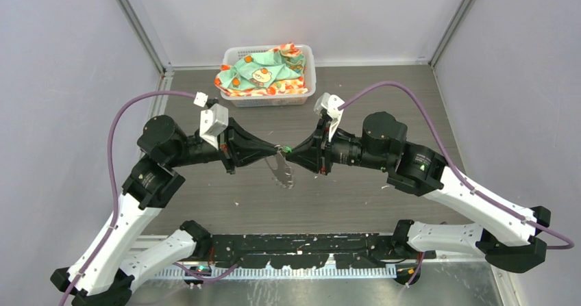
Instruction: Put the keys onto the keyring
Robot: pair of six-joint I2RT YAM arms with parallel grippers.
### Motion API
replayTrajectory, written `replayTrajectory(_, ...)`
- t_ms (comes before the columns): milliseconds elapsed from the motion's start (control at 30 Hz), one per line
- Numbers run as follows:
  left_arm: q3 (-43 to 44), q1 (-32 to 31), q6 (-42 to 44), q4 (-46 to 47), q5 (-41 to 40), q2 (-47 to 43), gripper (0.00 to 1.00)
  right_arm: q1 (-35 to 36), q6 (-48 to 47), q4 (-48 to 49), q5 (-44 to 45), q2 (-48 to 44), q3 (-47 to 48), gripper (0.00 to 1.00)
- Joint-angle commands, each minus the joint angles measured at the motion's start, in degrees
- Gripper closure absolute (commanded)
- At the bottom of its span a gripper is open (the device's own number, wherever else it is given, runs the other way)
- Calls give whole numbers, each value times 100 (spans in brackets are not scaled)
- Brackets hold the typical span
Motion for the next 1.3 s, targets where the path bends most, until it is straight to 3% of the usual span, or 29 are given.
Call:
replayTrajectory(0, -6, -10, 98, 255, -97, -131, 100, 28, -102, -217, 40, -228, 250, 84)
replayTrajectory(267, -71, -7, 217, 255, -143, -147, 100, 73, -40, -1040, -680, -33, 550, 86)
replayTrajectory(800, -10, -7, 117, 251, 21, -163, 100, 76, 67, -1608, -886, 321, 792, 84)
replayTrajectory(933, -1, -7, 92, 247, 84, -176, 100, 80, 25, -1782, -891, 419, 988, 75)
replayTrajectory(1033, -1, -7, 89, 228, 130, -179, 100, 77, -121, -1974, -730, 420, 1321, 58)
replayTrajectory(1133, 16, -10, 90, 168, 227, -173, 100, 73, -414, -2120, -299, 277, 1665, 32)
replayTrajectory(1267, 51, -11, 69, 115, 398, -131, 100, 73, -782, -1803, -220, 116, 1826, 22)
